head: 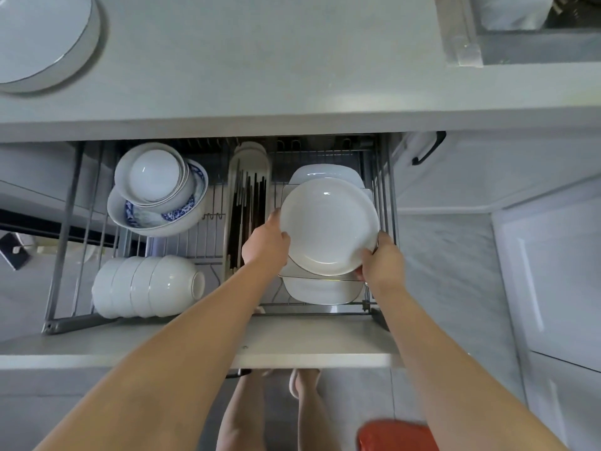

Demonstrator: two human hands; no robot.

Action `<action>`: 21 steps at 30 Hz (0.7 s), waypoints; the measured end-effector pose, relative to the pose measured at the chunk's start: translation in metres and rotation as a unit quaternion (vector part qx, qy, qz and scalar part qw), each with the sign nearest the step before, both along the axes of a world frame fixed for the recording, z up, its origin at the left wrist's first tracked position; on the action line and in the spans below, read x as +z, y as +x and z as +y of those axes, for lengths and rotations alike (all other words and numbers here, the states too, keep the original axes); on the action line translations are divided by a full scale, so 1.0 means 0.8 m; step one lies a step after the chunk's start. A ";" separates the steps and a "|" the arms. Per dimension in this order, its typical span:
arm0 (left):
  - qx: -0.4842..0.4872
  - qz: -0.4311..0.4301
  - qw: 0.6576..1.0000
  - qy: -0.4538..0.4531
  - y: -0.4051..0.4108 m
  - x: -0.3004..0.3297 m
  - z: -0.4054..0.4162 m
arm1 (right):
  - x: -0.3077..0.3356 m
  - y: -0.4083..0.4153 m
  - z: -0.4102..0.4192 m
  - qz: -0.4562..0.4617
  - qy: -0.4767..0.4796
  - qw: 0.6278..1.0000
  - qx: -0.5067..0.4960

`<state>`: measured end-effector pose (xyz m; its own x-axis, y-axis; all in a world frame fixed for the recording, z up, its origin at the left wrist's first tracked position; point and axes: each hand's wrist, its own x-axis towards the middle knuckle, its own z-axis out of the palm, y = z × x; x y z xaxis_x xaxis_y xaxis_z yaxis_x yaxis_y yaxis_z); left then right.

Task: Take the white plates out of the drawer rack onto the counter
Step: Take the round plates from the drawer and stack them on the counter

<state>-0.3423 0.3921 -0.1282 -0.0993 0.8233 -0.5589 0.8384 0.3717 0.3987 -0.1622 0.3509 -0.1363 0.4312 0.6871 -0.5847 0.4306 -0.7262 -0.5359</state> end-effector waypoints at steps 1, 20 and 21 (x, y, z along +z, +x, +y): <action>0.003 -0.004 1.000 0.002 0.000 0.002 -0.001 | 0.002 0.000 -0.001 -0.001 0.001 1.000 0.000; 0.081 -0.058 0.987 0.126 -0.074 0.157 -0.033 | 0.183 -0.041 0.000 0.006 0.082 0.994 0.070; 0.084 -0.059 0.985 0.139 -0.083 0.169 -0.031 | 0.196 -0.049 0.004 0.018 0.092 0.993 0.074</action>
<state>-0.4086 0.3674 0.0070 -0.1953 0.9236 -0.3300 0.7165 0.3641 0.5950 -0.2013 0.3540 0.0206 0.2987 0.8376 -0.4574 0.5032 -0.5455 -0.6703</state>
